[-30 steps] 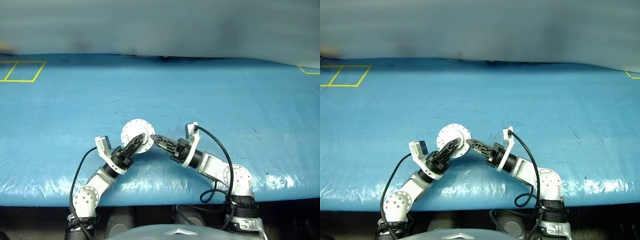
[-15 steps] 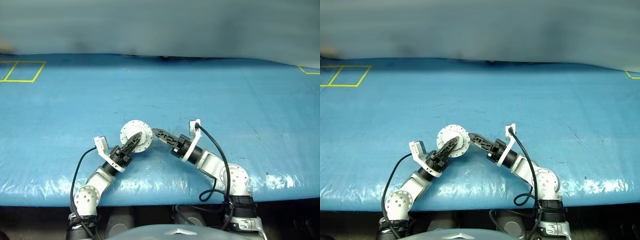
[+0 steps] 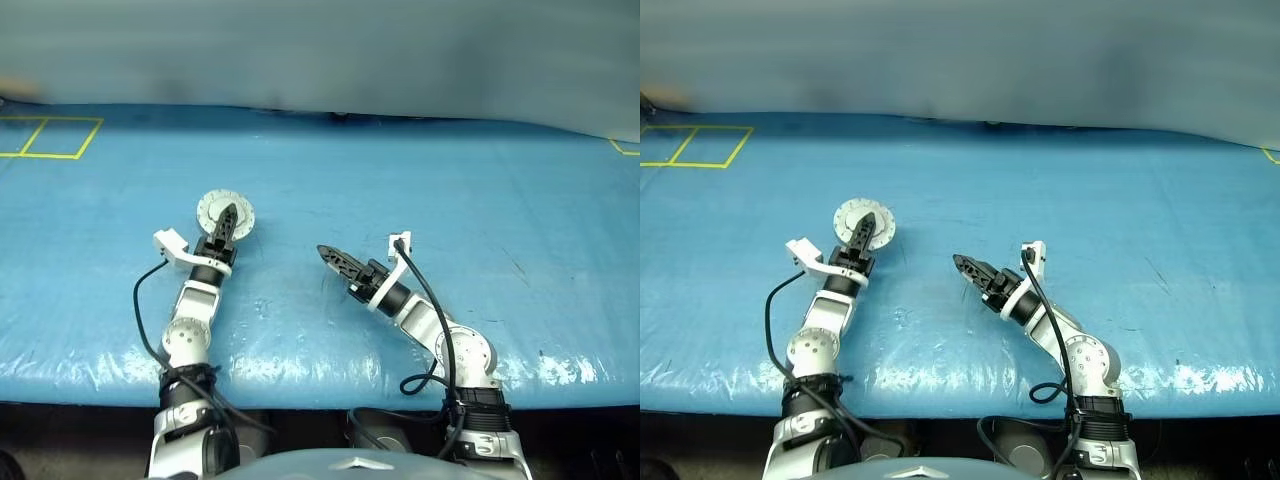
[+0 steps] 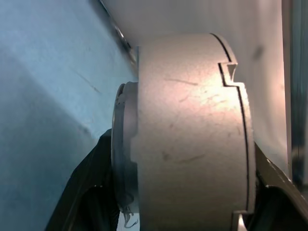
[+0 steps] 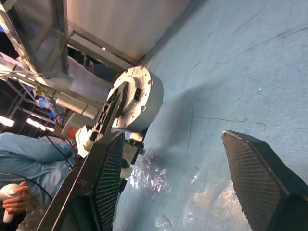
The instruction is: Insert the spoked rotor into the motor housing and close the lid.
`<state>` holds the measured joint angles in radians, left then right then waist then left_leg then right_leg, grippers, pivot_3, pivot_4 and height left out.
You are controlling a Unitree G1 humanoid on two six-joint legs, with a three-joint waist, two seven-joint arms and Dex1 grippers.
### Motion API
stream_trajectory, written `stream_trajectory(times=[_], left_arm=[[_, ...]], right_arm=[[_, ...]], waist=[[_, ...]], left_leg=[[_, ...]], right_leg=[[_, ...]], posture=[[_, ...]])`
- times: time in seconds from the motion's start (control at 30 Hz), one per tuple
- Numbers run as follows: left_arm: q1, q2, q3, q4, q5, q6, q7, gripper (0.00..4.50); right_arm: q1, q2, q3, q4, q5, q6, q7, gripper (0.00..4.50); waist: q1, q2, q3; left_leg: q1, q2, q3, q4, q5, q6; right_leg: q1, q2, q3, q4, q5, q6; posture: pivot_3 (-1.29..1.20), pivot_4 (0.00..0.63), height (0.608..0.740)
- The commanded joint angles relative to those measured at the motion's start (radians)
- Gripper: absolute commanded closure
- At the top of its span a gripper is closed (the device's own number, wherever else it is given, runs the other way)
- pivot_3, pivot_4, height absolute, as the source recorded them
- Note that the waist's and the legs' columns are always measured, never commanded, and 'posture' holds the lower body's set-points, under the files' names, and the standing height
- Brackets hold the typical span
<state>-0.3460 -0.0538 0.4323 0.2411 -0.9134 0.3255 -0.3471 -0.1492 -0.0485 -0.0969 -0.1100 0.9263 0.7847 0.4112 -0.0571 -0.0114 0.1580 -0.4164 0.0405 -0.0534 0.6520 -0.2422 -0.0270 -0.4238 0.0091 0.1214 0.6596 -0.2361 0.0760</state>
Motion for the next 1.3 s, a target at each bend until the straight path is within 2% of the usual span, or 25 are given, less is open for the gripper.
stream_trajectory(times=[0.03, 0.33, 0.43, 0.53, 0.57, 0.8, 1.0, 1.1, 1.3], left_arm=[[-0.113, 0.02, 0.024, 0.108, 0.016, -0.03, 0.035, 1.84], [-0.177, 0.027, 0.045, 0.259, 0.093, -0.09, 0.045, 1.84], [-0.158, 0.029, 0.044, 0.245, 0.1, -0.088, 0.045, 1.15], [-0.136, 0.036, 0.034, 0.215, 0.139, -0.113, 0.081, 0.19], [-0.124, 0.035, 0.036, 0.192, 0.139, -0.115, 0.085, 0.05], [-0.005, 0.086, 0.056, 0.04, 0.159, -0.123, 0.118, 0.05], [0.117, 0.169, -0.02, -0.09, 0.302, -0.162, 0.114, 0.05], [0.155, 0.194, -0.07, -0.135, 0.382, -0.225, 0.08, 0.05], [0.2, 0.217, -0.228, -0.231, 0.489, -0.402, -0.124, 0.05]], right_arm=[[0.01, 0.008, -0.007, -0.026, 0.0, -0.02, 0.005, 1.12], [0.027, 0.003, -0.015, -0.047, -0.013, -0.032, -0.001, 1.12], [0.033, 0.002, -0.011, -0.047, -0.017, -0.031, -0.003, 1.07], [0.03, 0.002, -0.003, -0.041, -0.023, -0.029, -0.002, 1.07], [0.027, 0.003, -0.003, -0.038, -0.024, -0.029, -0.003, 1.07], [-0.006, 0.007, -0.022, -0.001, -0.031, -0.022, -0.018, 1.07], [-0.018, 0.001, -0.025, 0.009, -0.069, -0.051, -0.035, 1.07], [-0.012, -0.002, -0.006, 0.001, -0.161, -0.158, -0.024, 1.07], [-0.013, -0.07, 0.035, 0.033, -0.448, -0.518, 0.01, 1.07]], waist=[[-0.002, 0.0, 0.0], [-0.012, 0.0, 0.0], [-0.011, 0.0, 0.0], [-0.013, 0.0, 0.0], [-0.016, 0.0, 0.0], [-0.03, 0.001, 0.0], [-0.023, 0.001, 0.0], [-0.009, 0.001, 0.0], [-0.005, 0.001, 0.0]], left_leg=[[0.0, 0.0, 0.0, 0.0, 0.0, 0.0], [0.001, 0.0, 0.0, -0.001, 0.0, 0.0], [0.001, 0.0, -0.001, -0.001, 0.0, -0.001], [0.004, 0.0, 0.0, -0.001, 0.001, -0.001], [0.006, 0.0, 0.0, -0.001, 0.001, -0.001], [0.01, 0.001, -0.001, -0.001, 0.001, -0.001], [0.009, 0.001, -0.001, -0.001, 0.001, -0.001], [0.009, 0.001, -0.001, -0.001, 0.001, -0.001], [0.009, 0.0, 0.0, -0.001, 0.001, -0.002]], right_leg=[[0.0, 0.0, 0.0, 0.0, 0.0, 0.0], [0.0, 0.0, 0.0, 0.001, 0.001, -0.003], [0.0, 0.001, 0.0, 0.001, 0.001, -0.003], [0.003, 0.0, 0.0, 0.001, 0.0, -0.001], [0.005, 0.001, 0.0, 0.0, -0.001, 0.0], [0.008, 0.002, 0.0, 0.001, 0.0, 0.0], [0.008, 0.001, 0.0, 0.001, 0.0, 0.0], [0.008, 0.0, 0.0, 0.0, 0.0, 0.0], [0.008, 0.0, 0.0, -0.001, 0.0, 0.001]], posture=[[0.0, 0.15, 0.74], [0.0, 0.15, 0.74], [0.0, 0.15, 0.74], [0.0, 0.15, 0.74], [0.0, 0.15, 0.74], [0.0, 0.15, 0.74], [0.0, 0.15, 0.74], [0.0, 0.15, 0.74], [0.0, 0.15, 0.74]])
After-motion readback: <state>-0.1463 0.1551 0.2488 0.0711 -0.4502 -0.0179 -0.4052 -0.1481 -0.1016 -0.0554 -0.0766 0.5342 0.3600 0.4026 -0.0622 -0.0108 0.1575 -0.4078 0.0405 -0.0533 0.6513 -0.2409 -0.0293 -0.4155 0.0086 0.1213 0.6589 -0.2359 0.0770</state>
